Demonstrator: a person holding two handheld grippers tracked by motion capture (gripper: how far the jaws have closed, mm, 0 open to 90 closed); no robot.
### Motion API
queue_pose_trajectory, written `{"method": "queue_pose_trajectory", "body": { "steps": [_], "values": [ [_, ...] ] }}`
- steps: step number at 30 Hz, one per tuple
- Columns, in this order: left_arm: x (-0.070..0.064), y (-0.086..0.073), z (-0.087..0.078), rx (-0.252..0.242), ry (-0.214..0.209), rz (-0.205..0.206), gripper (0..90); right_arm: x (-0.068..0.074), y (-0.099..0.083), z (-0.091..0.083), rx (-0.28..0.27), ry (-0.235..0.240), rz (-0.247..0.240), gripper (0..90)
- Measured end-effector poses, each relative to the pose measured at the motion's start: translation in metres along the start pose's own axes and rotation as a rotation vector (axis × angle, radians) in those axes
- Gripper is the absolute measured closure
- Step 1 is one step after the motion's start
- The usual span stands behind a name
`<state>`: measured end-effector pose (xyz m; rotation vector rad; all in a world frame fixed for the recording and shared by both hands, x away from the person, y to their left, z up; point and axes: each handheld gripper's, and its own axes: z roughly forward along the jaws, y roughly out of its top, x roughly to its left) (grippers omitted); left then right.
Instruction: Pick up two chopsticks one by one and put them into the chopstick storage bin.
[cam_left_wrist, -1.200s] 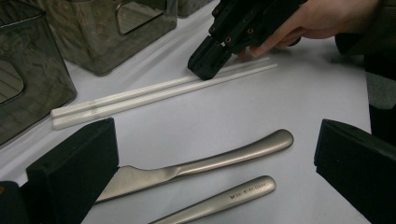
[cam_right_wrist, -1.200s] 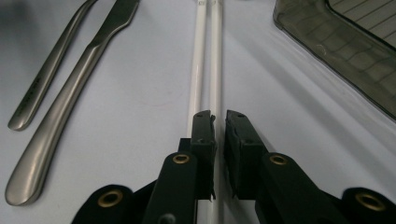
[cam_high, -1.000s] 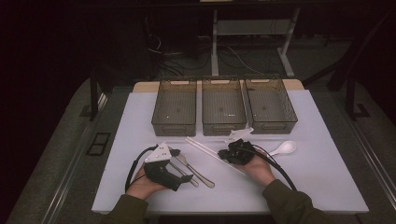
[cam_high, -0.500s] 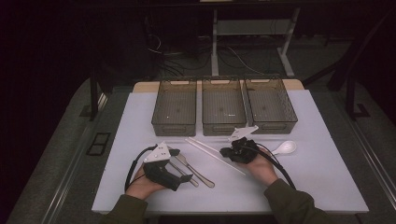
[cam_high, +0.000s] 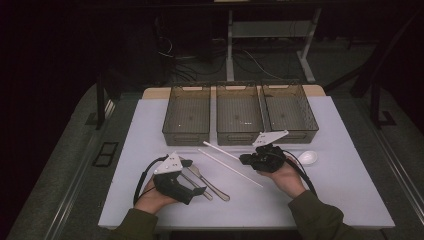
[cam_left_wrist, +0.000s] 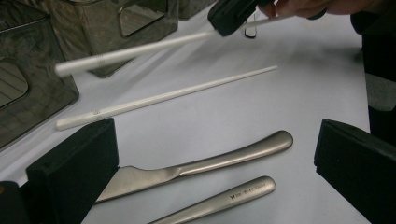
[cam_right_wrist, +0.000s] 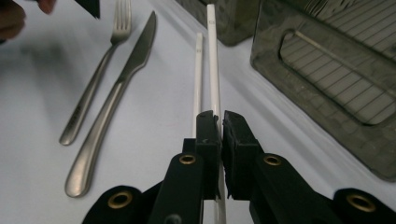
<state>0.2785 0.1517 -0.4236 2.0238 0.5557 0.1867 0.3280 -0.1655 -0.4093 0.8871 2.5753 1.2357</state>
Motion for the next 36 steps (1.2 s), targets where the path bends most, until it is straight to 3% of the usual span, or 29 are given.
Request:
{"method": "queue_pose_trajectory", "body": {
  "steps": [10,16,36],
  "values": [
    [0.000,0.000,0.001,-0.004,0.003,-0.001,0.0,-0.001,0.015,-0.023,-0.052,0.004,0.002,85.4],
    [0.000,0.000,0.001,-0.001,0.001,0.000,0.0,-0.005,0.029,-0.027,-0.077,-0.017,0.015,85.4],
    [-0.001,0.000,0.001,-0.010,0.001,-0.005,0.0,-0.015,0.092,0.012,-0.042,-0.056,0.054,85.4]
  ]
}}
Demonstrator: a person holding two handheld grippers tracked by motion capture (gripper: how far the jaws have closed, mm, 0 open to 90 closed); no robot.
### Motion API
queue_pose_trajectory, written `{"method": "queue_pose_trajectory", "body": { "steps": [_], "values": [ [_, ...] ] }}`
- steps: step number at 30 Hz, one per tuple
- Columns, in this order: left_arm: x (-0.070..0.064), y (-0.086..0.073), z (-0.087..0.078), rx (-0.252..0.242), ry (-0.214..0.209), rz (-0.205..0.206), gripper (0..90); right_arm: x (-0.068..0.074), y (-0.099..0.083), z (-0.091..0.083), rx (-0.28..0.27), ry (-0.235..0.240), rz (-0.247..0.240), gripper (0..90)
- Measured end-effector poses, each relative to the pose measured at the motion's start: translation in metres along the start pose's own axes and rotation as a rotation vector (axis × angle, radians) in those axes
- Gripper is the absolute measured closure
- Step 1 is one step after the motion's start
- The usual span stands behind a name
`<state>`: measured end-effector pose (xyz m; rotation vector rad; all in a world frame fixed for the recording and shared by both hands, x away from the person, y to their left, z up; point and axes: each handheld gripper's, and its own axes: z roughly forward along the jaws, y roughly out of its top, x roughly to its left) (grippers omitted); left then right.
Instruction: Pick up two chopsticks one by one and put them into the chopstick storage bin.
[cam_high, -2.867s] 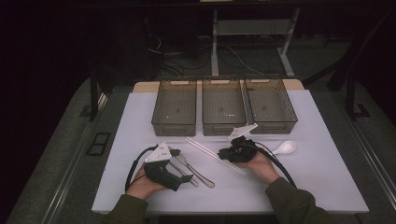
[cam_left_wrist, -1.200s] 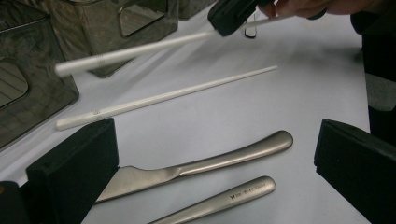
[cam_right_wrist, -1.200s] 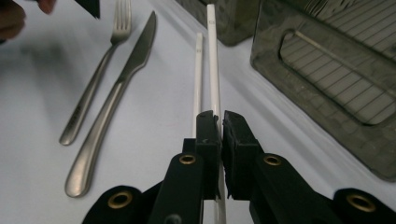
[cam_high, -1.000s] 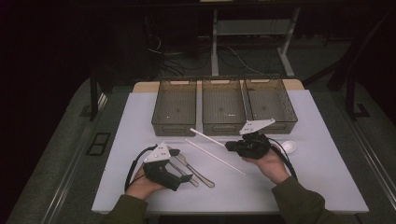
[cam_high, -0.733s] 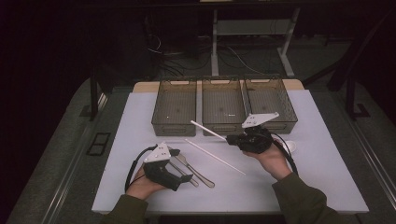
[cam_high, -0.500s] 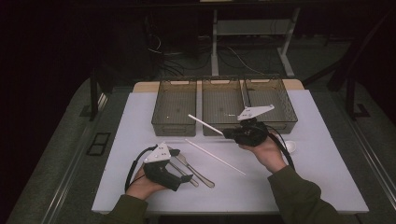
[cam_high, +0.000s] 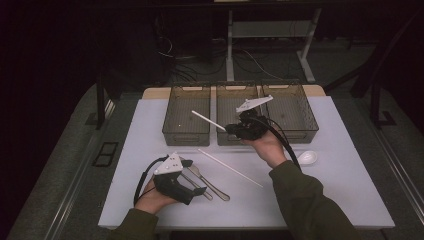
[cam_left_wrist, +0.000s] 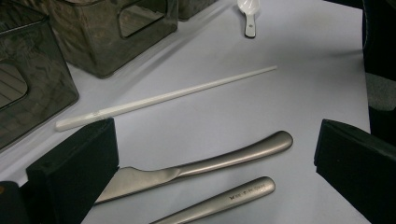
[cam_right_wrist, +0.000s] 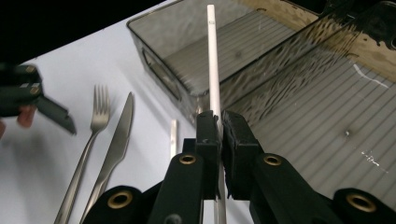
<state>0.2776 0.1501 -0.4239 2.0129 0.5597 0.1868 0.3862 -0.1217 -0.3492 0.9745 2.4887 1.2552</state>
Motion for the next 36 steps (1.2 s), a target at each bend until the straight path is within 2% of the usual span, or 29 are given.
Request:
{"method": "queue_pose_trajectory", "body": {
  "steps": [10,18,25,36],
  "values": [
    [0.000,0.000,-0.001,-0.004,-0.002,-0.005,0.0,-0.001,0.026,0.019,0.014,-0.016,0.002,85.4],
    [0.001,0.001,0.000,-0.010,-0.005,-0.002,0.0,0.000,0.050,0.052,0.043,-0.048,0.028,85.4],
    [0.002,0.001,-0.001,-0.003,-0.006,0.013,0.0,-0.002,0.060,0.083,0.077,-0.068,0.054,85.3],
    [0.000,0.002,-0.001,-0.014,-0.013,0.004,0.0,-0.006,0.080,0.122,0.127,-0.090,0.078,85.2]
  ]
}}
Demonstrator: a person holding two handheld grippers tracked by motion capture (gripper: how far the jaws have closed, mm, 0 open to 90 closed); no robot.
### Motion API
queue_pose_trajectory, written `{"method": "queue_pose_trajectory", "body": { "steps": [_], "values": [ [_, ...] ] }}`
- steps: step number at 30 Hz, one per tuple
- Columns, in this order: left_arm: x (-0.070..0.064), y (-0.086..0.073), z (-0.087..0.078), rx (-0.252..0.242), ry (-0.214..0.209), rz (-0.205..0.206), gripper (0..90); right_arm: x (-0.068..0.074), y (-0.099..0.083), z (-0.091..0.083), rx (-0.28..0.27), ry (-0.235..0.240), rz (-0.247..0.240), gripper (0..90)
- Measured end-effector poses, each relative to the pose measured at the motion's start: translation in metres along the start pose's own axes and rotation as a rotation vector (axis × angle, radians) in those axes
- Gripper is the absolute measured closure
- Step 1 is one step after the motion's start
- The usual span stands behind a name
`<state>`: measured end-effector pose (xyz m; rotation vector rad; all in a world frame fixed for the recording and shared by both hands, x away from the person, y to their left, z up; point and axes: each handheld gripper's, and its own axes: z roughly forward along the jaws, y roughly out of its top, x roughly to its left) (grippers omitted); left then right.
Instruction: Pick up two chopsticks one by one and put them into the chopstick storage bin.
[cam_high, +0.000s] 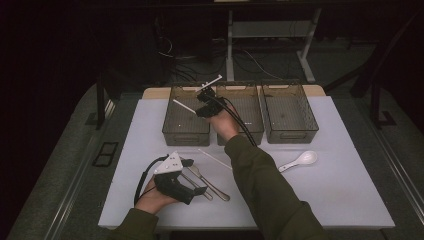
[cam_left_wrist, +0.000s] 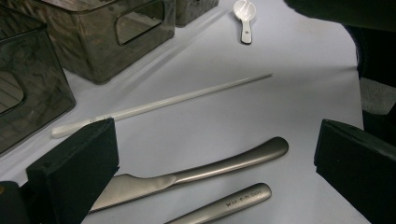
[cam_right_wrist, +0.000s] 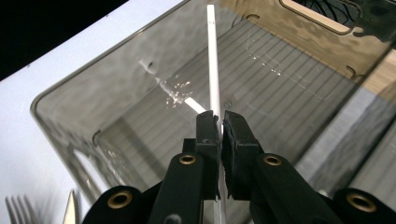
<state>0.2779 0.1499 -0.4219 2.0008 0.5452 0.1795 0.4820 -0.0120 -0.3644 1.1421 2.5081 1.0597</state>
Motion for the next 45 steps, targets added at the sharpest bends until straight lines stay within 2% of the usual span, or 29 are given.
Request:
{"method": "queue_pose_trajectory", "body": {
  "steps": [10,16,17,19,20,22,26,27,32,34,37,39,42,45],
  "values": [
    [-0.001,0.000,0.001,0.000,-0.004,0.007,0.0,0.006,0.012,0.022,0.032,-0.022,0.018,85.2],
    [-0.001,0.001,0.002,0.003,-0.006,0.009,0.0,0.005,0.015,0.027,0.029,-0.026,0.022,85.4],
    [-0.001,0.001,0.002,0.005,-0.008,0.011,0.0,0.006,0.016,0.027,0.018,-0.016,0.031,89.7],
    [-0.001,0.001,0.002,0.008,-0.009,0.013,0.0,0.007,0.017,0.028,0.024,-0.018,0.034,89.7],
    [-0.001,0.001,0.002,0.007,-0.010,0.013,0.0,0.007,0.017,0.029,0.034,-0.023,0.014,89.7],
    [-0.002,0.001,0.002,0.000,-0.010,0.011,0.0,0.008,0.017,0.030,0.037,-0.028,0.014,89.6],
    [-0.001,0.001,0.002,-0.002,-0.009,0.006,0.0,0.010,0.017,0.027,0.027,-0.004,0.006,82.4],
    [-0.001,0.001,0.001,-0.002,-0.009,0.007,0.0,0.010,0.017,0.024,0.011,0.013,0.010,75.9],
    [-0.001,0.001,0.001,-0.002,-0.008,0.008,0.0,0.011,0.013,0.014,-0.008,0.059,-0.002,63.2],
    [-0.001,0.001,0.001,0.001,-0.008,0.008,0.0,0.010,0.011,0.008,-0.013,0.063,-0.006,56.9],
    [-0.001,0.000,0.001,0.007,-0.006,0.010,0.0,0.008,0.008,0.002,-0.029,0.080,-0.006,54.6],
    [-0.001,0.000,0.001,0.005,-0.004,0.012,0.0,0.005,0.002,-0.008,-0.034,0.117,-0.011,48.1],
    [-0.001,0.000,0.001,0.009,-0.004,0.016,0.0,0.003,-0.004,-0.016,-0.042,0.121,-0.024,45.4],
    [0.000,0.000,0.002,0.012,-0.002,0.024,0.0,-0.002,-0.017,-0.034,-0.076,0.142,-0.031,41.9]
  ]
}}
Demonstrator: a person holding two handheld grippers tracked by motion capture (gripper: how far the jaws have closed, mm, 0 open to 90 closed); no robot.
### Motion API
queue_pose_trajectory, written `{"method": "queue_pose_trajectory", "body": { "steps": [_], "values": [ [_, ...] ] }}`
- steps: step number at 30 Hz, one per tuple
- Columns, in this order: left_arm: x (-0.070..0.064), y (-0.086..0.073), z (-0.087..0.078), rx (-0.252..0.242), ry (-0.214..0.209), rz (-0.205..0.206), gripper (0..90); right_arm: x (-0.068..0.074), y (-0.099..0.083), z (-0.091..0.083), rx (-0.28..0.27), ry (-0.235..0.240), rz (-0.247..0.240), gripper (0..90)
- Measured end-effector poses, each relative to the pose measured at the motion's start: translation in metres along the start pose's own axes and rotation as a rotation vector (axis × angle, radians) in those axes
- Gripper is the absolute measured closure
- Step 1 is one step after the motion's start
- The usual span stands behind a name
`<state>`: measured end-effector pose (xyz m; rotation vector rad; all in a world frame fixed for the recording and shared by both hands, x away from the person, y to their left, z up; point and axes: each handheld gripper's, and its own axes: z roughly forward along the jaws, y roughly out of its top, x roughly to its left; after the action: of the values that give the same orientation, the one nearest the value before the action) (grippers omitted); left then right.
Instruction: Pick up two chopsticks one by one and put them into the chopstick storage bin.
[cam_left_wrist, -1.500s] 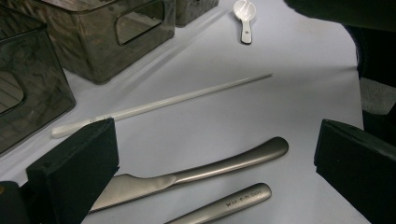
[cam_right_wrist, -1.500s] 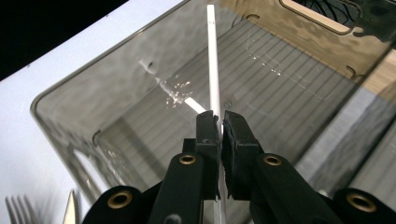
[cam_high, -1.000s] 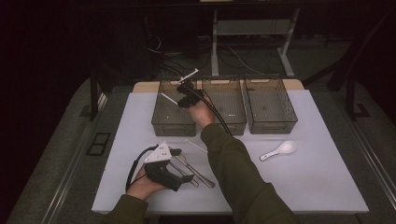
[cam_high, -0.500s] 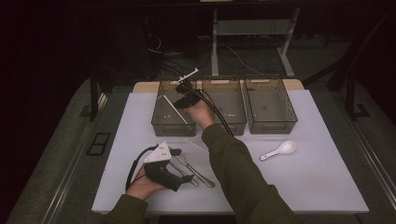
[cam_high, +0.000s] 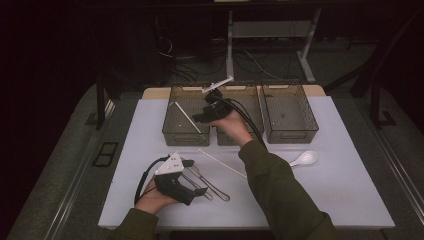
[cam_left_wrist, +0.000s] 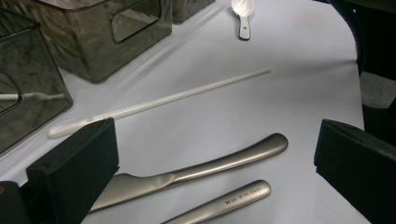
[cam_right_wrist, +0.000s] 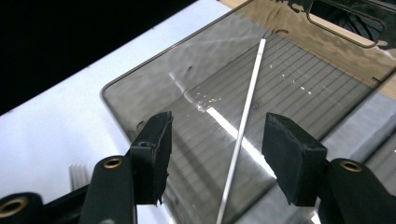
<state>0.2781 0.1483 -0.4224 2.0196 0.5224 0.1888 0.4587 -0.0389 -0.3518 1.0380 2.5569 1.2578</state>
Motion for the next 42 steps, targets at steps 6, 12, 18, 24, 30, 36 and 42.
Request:
{"method": "queue_pose_trajectory", "body": {
  "steps": [6,12,18,24,30,36,42],
  "values": [
    [0.000,0.000,-0.001,-0.001,0.001,-0.008,0.0,-0.003,-0.020,-0.027,-0.029,0.027,-0.016,37.3],
    [0.000,0.000,0.000,0.007,0.000,-0.005,0.0,-0.003,-0.038,-0.051,-0.044,0.040,-0.049,34.2],
    [0.000,-0.001,0.000,0.007,0.004,-0.011,0.0,0.000,-0.056,-0.071,-0.073,0.065,-0.068,33.1],
    [0.000,-0.001,0.000,0.010,0.004,-0.012,0.0,0.005,-0.070,-0.087,-0.083,0.074,-0.093,33.0],
    [0.000,-0.001,0.000,0.010,0.007,-0.009,0.0,0.011,-0.097,-0.102,-0.098,0.092,-0.090,33.7],
    [0.000,-0.001,0.001,0.012,0.008,-0.014,0.0,0.014,-0.116,-0.100,-0.077,0.080,-0.082,39.5],
    [0.000,-0.001,0.000,0.015,0.009,-0.014,0.0,0.017,-0.136,-0.089,-0.042,0.070,-0.086,48.4]
  ]
}}
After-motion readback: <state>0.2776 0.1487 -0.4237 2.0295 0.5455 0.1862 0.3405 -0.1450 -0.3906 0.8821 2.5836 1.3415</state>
